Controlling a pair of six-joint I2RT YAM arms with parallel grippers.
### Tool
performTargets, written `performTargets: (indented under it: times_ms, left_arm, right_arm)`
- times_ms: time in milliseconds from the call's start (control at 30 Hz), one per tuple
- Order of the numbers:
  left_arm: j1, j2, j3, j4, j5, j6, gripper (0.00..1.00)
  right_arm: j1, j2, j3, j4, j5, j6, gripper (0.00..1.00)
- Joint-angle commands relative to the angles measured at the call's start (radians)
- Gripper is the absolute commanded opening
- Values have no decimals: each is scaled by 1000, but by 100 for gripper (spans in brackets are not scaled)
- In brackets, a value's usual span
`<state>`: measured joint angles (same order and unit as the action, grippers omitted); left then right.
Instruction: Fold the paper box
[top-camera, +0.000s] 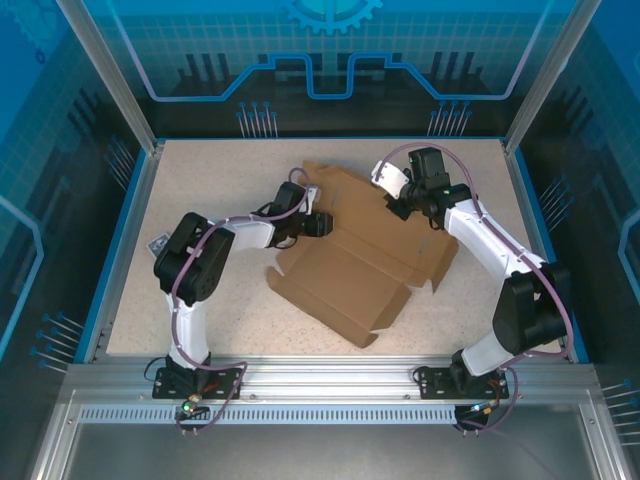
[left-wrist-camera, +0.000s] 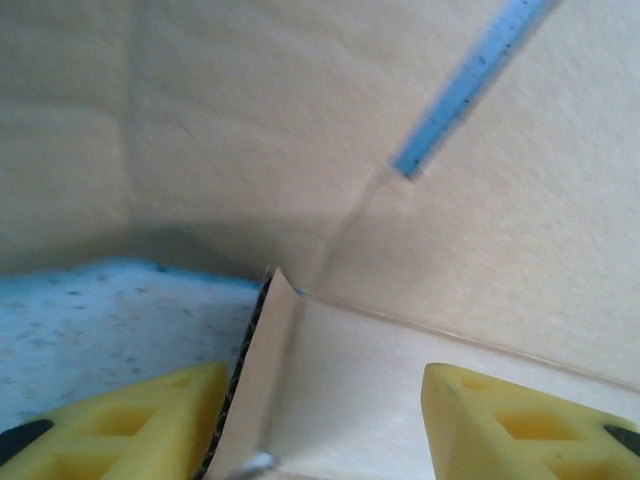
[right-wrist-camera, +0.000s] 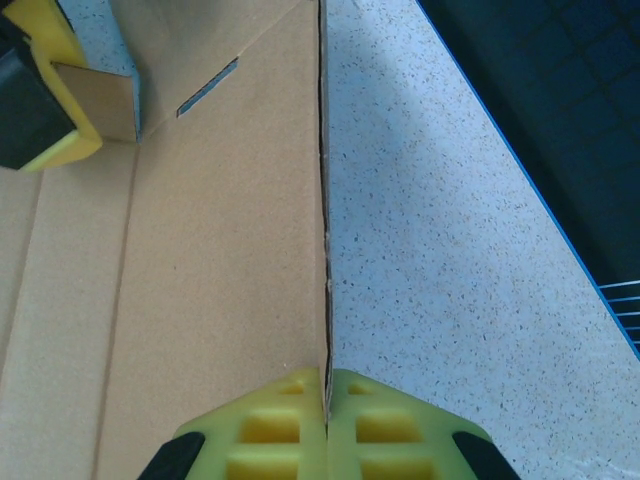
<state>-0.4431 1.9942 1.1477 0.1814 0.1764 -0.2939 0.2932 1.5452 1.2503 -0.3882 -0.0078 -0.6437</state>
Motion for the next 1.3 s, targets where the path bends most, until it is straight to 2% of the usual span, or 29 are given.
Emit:
performTargets:
  times_ms: [0,367,600,967,1267]
  left_arm:
    - [-30,-58,-30,52,68,6,53]
    - [-80,1,-25,75,69,12,53]
    - [-72,-59,-19,37,57,60,55]
    - [13,-202,8,-3,89,91,59]
    - [108,-181,150,-64,175,93,62]
  right_arm:
    - [-9,-3,12,17,9,29,3]
    - [-9,-26,-26,40,18,50,3]
    - [-8,-39,-27,44,23,45,3]
    - [-4,-66,-37,57,28,38,3]
    - [6,-69,-34,55,29,29,3]
